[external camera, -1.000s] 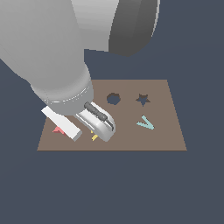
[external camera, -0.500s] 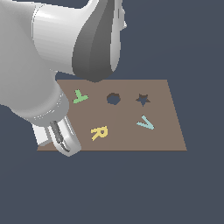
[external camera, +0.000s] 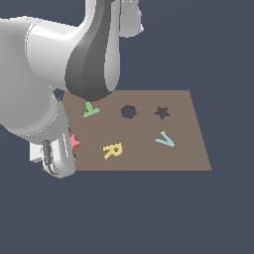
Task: Insert a designated object into the corresponding slot on a board.
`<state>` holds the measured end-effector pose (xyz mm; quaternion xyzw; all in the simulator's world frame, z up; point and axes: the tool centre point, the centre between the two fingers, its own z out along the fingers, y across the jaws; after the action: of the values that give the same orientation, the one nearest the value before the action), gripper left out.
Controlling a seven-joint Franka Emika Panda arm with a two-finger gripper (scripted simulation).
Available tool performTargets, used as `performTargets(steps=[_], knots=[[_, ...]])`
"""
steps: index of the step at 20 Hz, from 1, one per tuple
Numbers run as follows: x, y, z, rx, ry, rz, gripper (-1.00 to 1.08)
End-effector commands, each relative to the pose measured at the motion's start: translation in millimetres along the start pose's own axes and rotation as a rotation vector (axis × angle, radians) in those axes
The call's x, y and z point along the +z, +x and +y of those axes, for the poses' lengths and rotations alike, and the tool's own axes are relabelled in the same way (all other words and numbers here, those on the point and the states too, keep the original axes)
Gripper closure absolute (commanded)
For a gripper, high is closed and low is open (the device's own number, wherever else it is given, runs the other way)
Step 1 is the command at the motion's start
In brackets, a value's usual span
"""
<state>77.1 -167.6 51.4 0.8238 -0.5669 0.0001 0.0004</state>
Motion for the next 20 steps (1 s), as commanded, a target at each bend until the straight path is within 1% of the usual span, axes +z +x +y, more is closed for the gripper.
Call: performTargets(steps=[1,5,13,14,20], knots=[[1.3,1.6,1.1,0.015,0.0,0.0,-0.92],[2.7,1.4,1.1,0.011,0.0,0.0,-0.92],[21.5,1.3,1.8,0.016,0.001,-0.001,-0.92],[21.5,1.3,1.8,0.016,0.001,-0.001,1.08],[21.5,1.3,1.8,0.016,0.001,-0.001,1.08]])
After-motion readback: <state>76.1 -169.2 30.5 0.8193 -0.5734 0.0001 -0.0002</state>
